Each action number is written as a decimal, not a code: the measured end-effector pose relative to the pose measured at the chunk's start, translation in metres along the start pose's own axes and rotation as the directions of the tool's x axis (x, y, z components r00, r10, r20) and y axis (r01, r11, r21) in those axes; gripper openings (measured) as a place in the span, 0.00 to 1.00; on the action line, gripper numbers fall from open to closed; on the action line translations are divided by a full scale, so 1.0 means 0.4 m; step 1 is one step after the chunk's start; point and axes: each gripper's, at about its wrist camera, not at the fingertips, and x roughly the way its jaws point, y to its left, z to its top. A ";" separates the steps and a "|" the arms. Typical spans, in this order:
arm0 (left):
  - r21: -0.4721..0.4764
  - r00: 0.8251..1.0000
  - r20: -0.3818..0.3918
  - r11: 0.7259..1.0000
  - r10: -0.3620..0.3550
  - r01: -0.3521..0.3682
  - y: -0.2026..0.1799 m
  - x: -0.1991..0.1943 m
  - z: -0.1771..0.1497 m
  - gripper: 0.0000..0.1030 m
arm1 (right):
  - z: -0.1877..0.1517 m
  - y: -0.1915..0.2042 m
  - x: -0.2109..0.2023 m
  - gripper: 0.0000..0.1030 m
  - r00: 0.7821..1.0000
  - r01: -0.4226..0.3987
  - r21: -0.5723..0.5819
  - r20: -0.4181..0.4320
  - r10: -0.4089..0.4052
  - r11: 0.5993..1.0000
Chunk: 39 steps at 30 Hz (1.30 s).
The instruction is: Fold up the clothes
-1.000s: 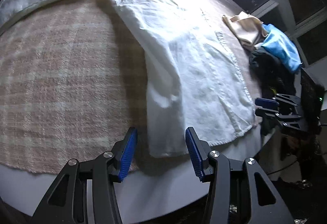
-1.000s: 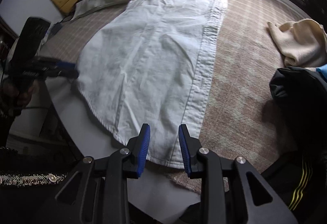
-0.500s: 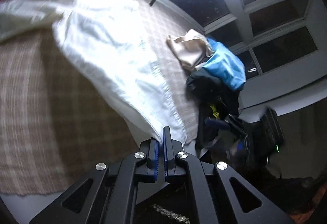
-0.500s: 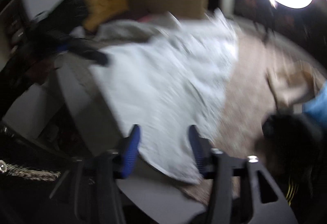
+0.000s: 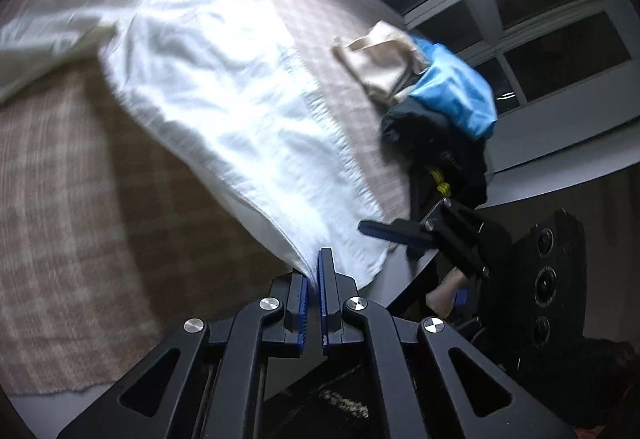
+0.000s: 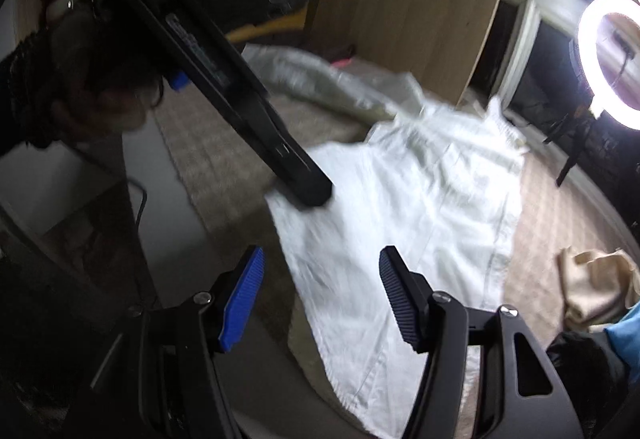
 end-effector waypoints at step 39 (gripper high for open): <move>-0.200 0.992 0.100 0.978 0.080 -0.059 0.115 0.145 -0.094 0.18 | 0.111 -0.202 0.027 0.06 0.995 -0.092 0.285 -0.001 0.097 0.954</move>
